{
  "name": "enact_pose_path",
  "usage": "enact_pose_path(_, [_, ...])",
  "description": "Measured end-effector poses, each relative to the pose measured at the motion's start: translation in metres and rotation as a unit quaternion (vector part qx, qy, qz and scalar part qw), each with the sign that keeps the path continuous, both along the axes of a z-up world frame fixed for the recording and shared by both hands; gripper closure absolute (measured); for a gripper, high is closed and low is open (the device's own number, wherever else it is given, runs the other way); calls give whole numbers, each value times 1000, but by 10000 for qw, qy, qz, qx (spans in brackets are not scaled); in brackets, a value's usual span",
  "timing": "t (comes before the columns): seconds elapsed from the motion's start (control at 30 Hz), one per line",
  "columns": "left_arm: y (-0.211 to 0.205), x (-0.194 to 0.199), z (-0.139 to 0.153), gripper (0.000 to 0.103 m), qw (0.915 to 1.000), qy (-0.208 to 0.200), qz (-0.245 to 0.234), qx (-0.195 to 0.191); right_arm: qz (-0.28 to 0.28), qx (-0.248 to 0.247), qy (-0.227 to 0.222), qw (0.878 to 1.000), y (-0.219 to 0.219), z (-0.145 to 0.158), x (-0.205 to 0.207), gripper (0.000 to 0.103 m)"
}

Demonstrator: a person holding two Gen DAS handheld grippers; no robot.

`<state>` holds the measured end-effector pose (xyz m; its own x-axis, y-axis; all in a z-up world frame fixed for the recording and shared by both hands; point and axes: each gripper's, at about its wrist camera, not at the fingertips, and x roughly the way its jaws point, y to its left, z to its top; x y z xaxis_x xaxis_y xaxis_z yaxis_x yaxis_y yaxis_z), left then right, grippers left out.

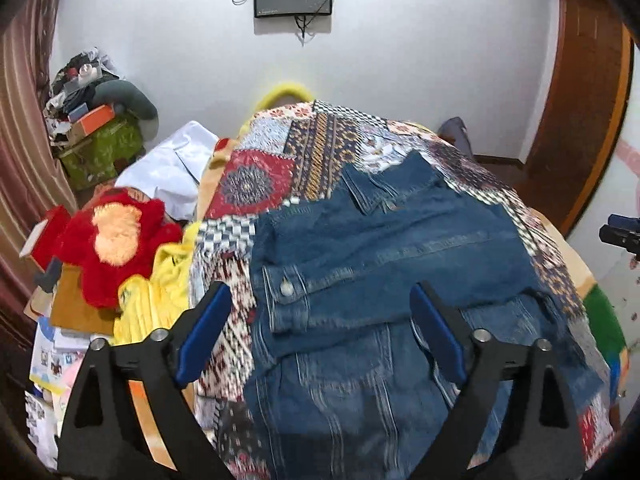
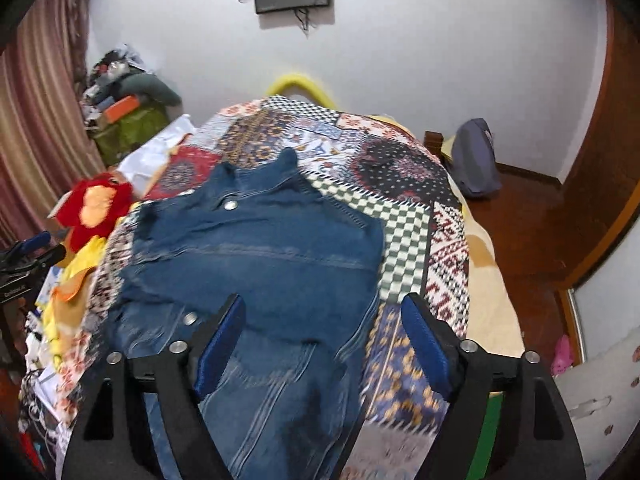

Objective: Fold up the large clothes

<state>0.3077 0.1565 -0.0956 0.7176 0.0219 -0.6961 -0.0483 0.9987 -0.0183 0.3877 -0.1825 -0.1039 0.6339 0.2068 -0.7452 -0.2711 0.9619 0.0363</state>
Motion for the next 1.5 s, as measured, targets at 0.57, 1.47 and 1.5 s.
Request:
enact_pose_path(0.57, [43,-116,-126,8,9797,1515,772,-1062,-280,433,1058,9931,-28,-81,-115,22])
enact_pose_path(1.47, [31,-99,-147,85,9815,1342,654,-1197,240,1051,1397,9843,-17,-116,-112,86])
enact_pose_path(1.5, [32,-96,-141,85,9832,1253,626,-1170,290,1023,1313,9856,-15,-112,-110,86])
